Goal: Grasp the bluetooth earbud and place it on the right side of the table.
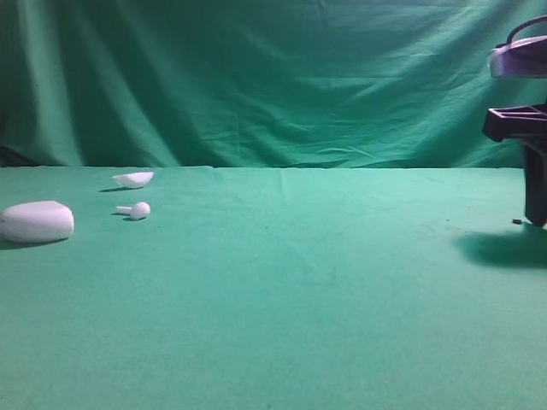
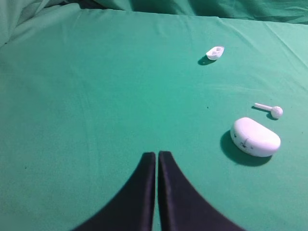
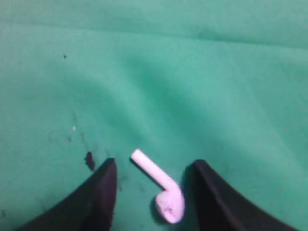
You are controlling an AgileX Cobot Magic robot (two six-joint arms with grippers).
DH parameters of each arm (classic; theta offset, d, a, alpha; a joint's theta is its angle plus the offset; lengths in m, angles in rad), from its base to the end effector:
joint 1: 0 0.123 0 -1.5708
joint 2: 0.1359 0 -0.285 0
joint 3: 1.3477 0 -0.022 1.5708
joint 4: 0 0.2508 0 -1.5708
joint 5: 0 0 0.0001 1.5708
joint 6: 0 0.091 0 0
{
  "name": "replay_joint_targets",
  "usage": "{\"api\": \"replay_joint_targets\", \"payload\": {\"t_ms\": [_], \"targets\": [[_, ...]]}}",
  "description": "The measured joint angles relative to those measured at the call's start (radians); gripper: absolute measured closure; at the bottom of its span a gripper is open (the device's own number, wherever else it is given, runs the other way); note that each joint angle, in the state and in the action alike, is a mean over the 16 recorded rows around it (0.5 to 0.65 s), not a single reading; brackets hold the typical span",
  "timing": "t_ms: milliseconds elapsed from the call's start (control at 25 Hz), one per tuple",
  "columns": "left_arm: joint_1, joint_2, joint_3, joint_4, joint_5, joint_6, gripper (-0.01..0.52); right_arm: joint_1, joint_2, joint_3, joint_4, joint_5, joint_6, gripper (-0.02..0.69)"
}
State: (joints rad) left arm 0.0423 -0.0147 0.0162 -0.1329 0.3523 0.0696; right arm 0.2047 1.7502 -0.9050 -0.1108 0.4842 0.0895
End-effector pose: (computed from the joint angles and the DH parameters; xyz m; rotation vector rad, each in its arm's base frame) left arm 0.0530 -0.0019 0.1770 -0.0573 1.8337 -0.0510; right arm 0.3095 0.0595 0.1515 -0.2869 2.7923 -0.0260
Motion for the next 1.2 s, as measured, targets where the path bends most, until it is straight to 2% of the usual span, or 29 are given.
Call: {"api": "replay_joint_targets", "payload": {"t_ms": [280, 360, 480, 600, 1040, 1200], "targets": [[0.000, 0.000, 0.000, 0.000, 0.000, 0.000, 0.514, -0.001, -0.056, -0.030, 0.003, 0.090, 0.000, 0.233], [0.000, 0.000, 0.000, 0.000, 0.000, 0.000, 0.514, -0.001, -0.098, -0.041, 0.008, 0.133, 0.000, 0.218], [0.000, 0.000, 0.000, 0.000, 0.000, 0.000, 0.514, -0.001, -0.185, -0.056, 0.020, 0.209, -0.001, 0.232], [0.000, 0.000, 0.000, 0.000, 0.000, 0.000, 0.514, -0.001, -0.304, -0.069, 0.034, 0.292, -0.001, 0.282], [0.000, 0.000, 0.000, 0.000, 0.000, 0.000, 0.514, -0.001, -0.862, -0.044, 0.091, 0.513, -0.005, 0.587], [0.000, 0.000, 0.000, 0.000, 0.000, 0.000, 0.514, -0.001, -1.062, -0.003, 0.102, 0.542, -0.020, 0.652]]}}
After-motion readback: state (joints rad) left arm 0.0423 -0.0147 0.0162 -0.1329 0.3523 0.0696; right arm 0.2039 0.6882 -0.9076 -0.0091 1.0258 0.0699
